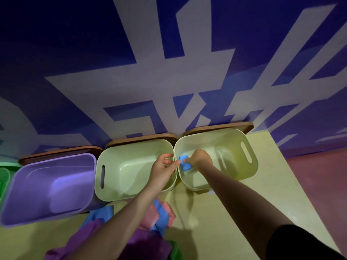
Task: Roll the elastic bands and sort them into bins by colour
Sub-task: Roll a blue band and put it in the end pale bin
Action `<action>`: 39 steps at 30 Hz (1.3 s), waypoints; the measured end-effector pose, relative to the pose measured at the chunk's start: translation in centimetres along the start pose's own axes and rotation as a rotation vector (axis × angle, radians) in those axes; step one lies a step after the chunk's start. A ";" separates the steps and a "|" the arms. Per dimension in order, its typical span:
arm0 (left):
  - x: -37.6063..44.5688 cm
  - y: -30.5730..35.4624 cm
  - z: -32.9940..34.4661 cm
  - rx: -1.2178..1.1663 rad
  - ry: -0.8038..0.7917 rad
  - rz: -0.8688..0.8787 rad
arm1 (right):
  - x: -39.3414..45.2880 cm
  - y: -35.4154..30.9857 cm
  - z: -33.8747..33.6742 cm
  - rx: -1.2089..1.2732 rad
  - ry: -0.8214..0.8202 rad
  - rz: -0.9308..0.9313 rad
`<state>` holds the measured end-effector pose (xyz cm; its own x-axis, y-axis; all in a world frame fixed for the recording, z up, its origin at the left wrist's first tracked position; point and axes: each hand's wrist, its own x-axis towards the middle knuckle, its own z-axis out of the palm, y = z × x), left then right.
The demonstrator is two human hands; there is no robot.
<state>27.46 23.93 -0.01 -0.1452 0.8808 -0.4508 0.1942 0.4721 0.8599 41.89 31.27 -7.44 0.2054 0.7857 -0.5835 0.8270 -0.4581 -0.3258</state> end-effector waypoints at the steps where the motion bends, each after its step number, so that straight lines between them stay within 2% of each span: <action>1: 0.0 0.0 0.0 -0.004 -0.004 0.000 | 0.3 0.2 0.1 0.036 -0.036 0.001; 8: 0.0 0.0 -0.3 -0.027 -0.039 -0.028 | 0.5 0.0 0.0 0.121 -0.044 0.022; 14: 0.0 0.3 -0.2 -0.025 -0.031 -0.042 | 0.0 -0.8 -1.3 -0.069 -0.140 -0.038; 17: 0.0 0.4 -0.1 0.006 -0.026 -0.042 | -0.3 -0.7 -1.9 -0.085 -0.149 -0.049; 27: -0.5 1.7 -0.5 0.082 -0.054 -0.092 | -1.6 0.8 -3.3 0.081 -0.106 -0.055; 35: -3.0 2.4 -2.2 0.120 -0.005 0.000 | -4.0 1.1 -5.1 0.164 -0.068 -0.061; 39: -4.9 2.4 -3.2 0.116 0.011 0.044 | -5.7 1.0 -6.0 0.192 -0.026 -0.122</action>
<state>25.54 20.59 5.01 -0.1441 0.9006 -0.4101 0.3112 0.4346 0.8451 44.70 28.84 0.02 0.0938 0.8304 -0.5492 0.7300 -0.4325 -0.5293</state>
